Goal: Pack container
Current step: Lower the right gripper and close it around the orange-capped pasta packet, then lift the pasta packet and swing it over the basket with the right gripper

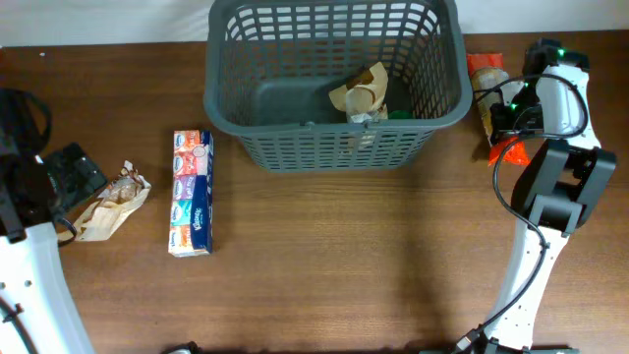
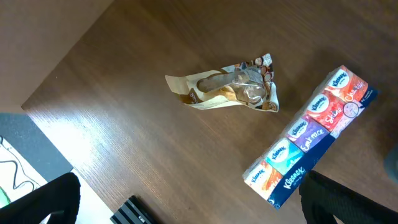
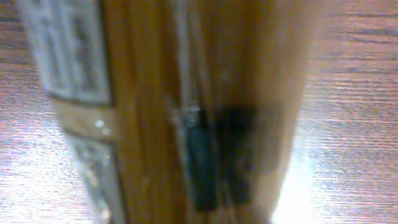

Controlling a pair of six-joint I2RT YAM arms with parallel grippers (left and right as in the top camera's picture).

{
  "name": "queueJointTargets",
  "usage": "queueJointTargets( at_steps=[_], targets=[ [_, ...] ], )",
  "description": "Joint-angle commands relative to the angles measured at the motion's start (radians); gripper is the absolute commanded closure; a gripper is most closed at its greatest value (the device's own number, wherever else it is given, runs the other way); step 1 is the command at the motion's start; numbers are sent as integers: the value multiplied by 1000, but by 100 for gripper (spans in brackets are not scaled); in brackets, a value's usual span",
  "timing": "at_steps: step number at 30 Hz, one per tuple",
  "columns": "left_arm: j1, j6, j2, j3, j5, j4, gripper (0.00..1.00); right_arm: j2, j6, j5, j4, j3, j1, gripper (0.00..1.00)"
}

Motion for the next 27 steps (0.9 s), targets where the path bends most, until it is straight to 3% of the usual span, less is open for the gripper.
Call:
queueJointTargets(
  at_steps=[1, 9, 15, 22, 27],
  targets=[
    [7, -10, 3, 3, 7, -1, 1, 44, 22, -7, 3, -26, 1, 96],
    [7, -10, 3, 3, 7, -1, 1, 37, 117, -12, -38, 137, 0, 96],
    [7, -10, 3, 3, 7, 0, 1, 30, 167, -113, -138, 517, 0, 96],
    [7, -10, 3, 3, 7, 3, 1, -7, 239, -214, -189, 826, 2, 96],
    [7, -10, 3, 3, 7, 8, 1, -122, 261, -291, -163, 825, 16, 96]
  ],
)
